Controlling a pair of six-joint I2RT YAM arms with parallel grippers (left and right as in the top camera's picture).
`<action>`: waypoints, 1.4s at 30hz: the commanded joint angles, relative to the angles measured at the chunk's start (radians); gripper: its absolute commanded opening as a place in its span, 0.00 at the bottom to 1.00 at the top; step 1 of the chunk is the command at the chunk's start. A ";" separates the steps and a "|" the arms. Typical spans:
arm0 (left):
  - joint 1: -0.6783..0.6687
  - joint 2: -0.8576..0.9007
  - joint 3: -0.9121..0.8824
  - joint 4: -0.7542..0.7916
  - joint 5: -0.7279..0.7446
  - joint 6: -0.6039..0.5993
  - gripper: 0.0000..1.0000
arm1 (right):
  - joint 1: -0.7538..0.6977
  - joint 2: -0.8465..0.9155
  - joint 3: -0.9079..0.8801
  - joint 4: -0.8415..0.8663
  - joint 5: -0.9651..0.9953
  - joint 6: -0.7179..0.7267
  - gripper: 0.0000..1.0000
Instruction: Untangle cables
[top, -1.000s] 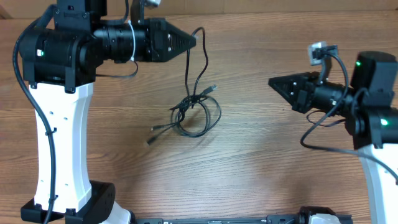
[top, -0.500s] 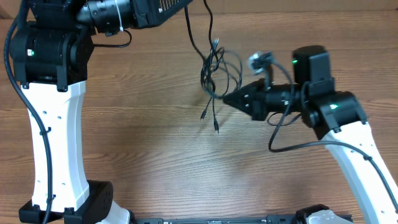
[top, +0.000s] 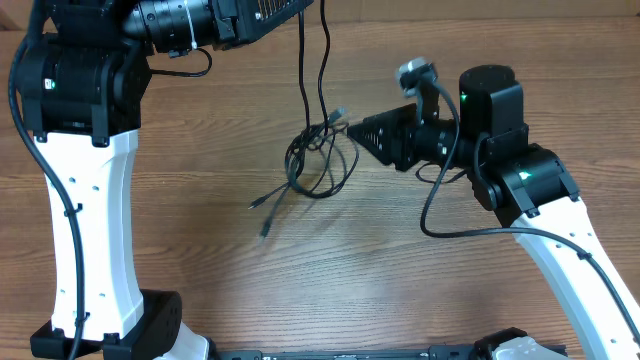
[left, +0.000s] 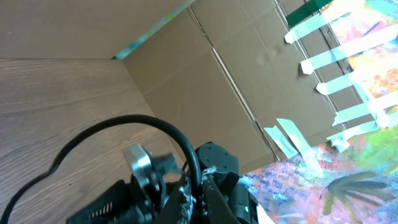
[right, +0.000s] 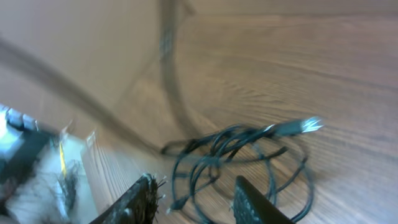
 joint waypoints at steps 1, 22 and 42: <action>0.003 -0.018 0.018 0.007 0.027 -0.006 0.04 | 0.008 0.029 0.003 0.033 0.129 0.340 0.38; 0.004 -0.018 0.018 0.020 0.029 -0.001 0.04 | 0.091 0.166 0.003 0.043 0.247 0.673 0.04; 0.382 -0.264 0.018 -0.647 -0.523 0.485 0.04 | -0.305 -0.314 0.110 0.040 0.388 0.077 0.04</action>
